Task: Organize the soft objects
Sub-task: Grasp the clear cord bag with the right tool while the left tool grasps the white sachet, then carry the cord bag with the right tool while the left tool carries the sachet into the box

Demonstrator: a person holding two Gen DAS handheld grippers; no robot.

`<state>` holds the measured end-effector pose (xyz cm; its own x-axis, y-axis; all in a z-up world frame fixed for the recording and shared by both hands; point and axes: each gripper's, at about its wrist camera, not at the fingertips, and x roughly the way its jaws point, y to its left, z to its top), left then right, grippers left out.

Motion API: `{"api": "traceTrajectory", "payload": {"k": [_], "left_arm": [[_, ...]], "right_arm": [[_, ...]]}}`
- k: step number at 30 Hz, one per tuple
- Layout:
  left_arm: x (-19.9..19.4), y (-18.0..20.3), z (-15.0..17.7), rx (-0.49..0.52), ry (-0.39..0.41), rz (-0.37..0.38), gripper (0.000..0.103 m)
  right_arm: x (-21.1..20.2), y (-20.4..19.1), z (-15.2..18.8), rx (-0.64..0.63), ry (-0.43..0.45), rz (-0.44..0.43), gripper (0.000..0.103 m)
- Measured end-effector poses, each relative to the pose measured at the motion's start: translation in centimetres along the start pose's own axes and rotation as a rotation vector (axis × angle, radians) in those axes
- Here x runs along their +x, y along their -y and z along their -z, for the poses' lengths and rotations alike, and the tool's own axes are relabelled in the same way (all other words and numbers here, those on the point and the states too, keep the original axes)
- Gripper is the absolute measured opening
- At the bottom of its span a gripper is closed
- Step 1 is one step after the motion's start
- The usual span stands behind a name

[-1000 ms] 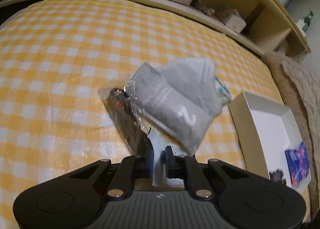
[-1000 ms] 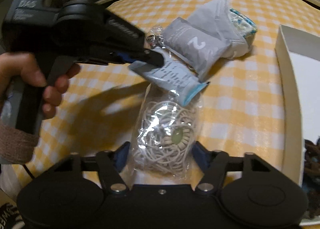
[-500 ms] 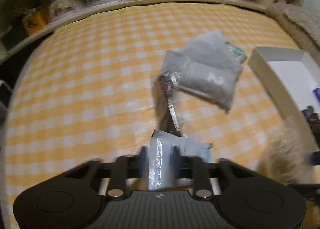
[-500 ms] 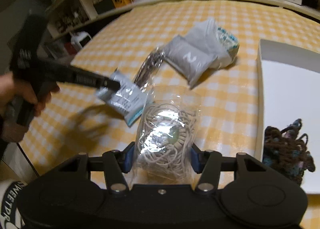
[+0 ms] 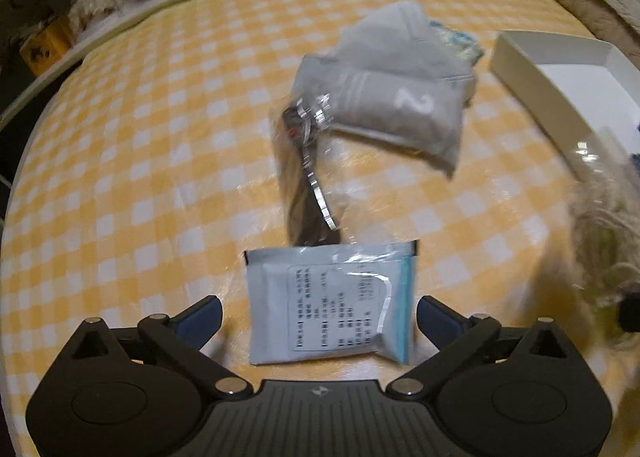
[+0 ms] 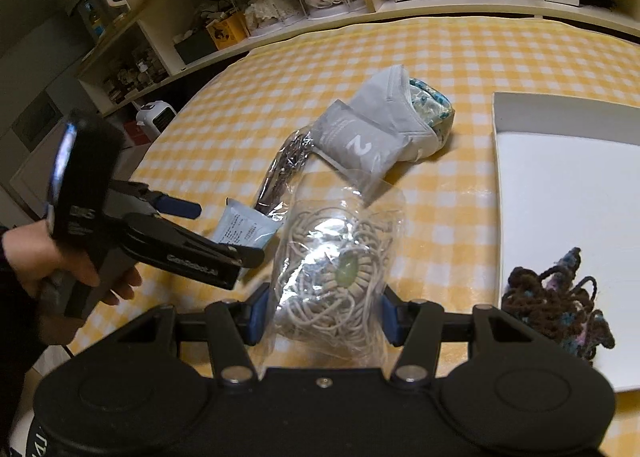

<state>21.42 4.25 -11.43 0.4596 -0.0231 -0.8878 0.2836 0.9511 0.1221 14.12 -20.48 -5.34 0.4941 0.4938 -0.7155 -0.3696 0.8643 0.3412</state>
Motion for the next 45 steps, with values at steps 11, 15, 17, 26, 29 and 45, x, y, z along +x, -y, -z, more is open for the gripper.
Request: {"api": "traceTrajectory", "payload": {"k": [11, 15, 17, 26, 29, 45], "left_arm": [[1.5, -1.3, 0.2, -0.118, -0.010, 0.023, 0.067], [0.7, -1.2, 0.2, -0.136, 0.003, 0.055, 0.062], [0.2, -0.9, 0.2, -0.126, 0.013, 0.051, 0.059], [-4.3, -0.6, -0.2, -0.179, 0.169, 0.107, 0.056], [-6.2, -0.2, -0.4, -0.206, 0.239, 0.136, 0.056], [-12.5, 3.5, -0.7, -0.192, 0.476, 0.255, 0.057]], "right_arm": [[0.4, 0.0, -0.1, -0.010, -0.011, 0.017, 0.055], [0.3, 0.1, -0.1, -0.013, -0.008, 0.024, 0.055], [0.2, 0.1, -0.1, -0.014, -0.004, 0.030, 0.055], [-0.8, 0.3, -0.5, -0.018, 0.045, 0.049, 0.055], [-1.6, 0.4, -0.9, -0.022, 0.077, 0.054, 0.055], [-7.8, 2.1, -3.2, -0.064, 0.286, 0.127, 0.055]]}}
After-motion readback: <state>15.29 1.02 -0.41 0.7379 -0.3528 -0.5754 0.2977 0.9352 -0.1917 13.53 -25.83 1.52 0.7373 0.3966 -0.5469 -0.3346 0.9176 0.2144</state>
